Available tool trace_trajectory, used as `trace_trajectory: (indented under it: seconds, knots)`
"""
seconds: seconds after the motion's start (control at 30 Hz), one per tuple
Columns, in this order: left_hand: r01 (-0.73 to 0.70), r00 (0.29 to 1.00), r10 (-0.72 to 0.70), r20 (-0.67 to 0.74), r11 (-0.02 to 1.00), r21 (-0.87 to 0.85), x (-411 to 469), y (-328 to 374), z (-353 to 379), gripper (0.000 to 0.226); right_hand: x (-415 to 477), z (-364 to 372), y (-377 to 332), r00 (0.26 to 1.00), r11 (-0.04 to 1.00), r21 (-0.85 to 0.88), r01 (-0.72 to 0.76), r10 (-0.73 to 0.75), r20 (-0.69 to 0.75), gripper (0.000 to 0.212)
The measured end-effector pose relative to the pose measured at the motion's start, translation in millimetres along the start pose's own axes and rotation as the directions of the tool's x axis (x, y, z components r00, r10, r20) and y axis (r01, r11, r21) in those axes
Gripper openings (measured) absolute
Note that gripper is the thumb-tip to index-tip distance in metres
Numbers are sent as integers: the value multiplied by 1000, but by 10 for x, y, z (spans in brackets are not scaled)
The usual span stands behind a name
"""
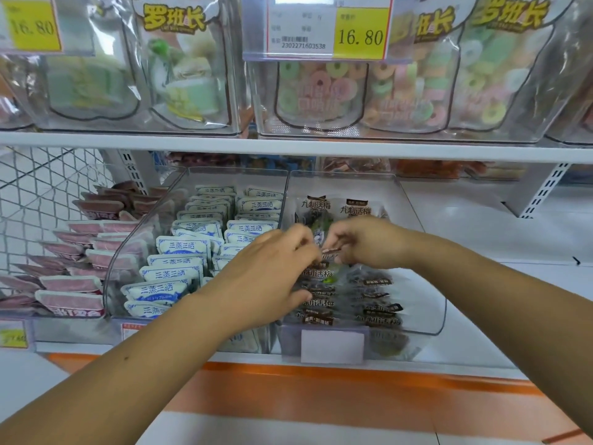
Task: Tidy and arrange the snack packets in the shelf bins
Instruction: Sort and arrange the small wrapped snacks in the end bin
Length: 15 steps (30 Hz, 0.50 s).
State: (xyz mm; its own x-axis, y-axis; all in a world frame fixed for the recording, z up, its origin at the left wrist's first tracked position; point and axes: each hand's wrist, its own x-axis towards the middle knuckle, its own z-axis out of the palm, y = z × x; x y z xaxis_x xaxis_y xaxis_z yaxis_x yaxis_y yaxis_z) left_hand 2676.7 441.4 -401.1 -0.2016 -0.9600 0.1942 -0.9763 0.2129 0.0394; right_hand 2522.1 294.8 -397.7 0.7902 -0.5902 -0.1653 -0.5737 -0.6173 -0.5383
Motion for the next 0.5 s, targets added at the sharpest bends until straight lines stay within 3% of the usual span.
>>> trace_trajectory:
  seconds: [0.07,0.13,0.2,0.27,0.37,0.5]
  knots:
    - [38,999,-38,-9,999,-1,-2,13,-15,76,86,19,-17,998,998,-70,0,4,56,24]
    - [53,998,-56,42,997,52,44,29,-21,89,83,-55,22,981,1000,-5,-24,25,191,34]
    - [10,995,-28,97,983,184,121,48,-5,83,24,-207,62,941,986,133,-96,46,337,40]
    - [-43,994,13,113,962,269,166,44,7,70,-14,-384,69,950,967,217,-130,60,305,35]
    - [-68,991,33,130,959,275,186,23,5,62,108,-521,110,990,992,30,-121,119,71,26]
    - [-88,980,33,194,956,281,195,20,-10,61,386,-347,127,953,958,-200,-206,243,179,29]
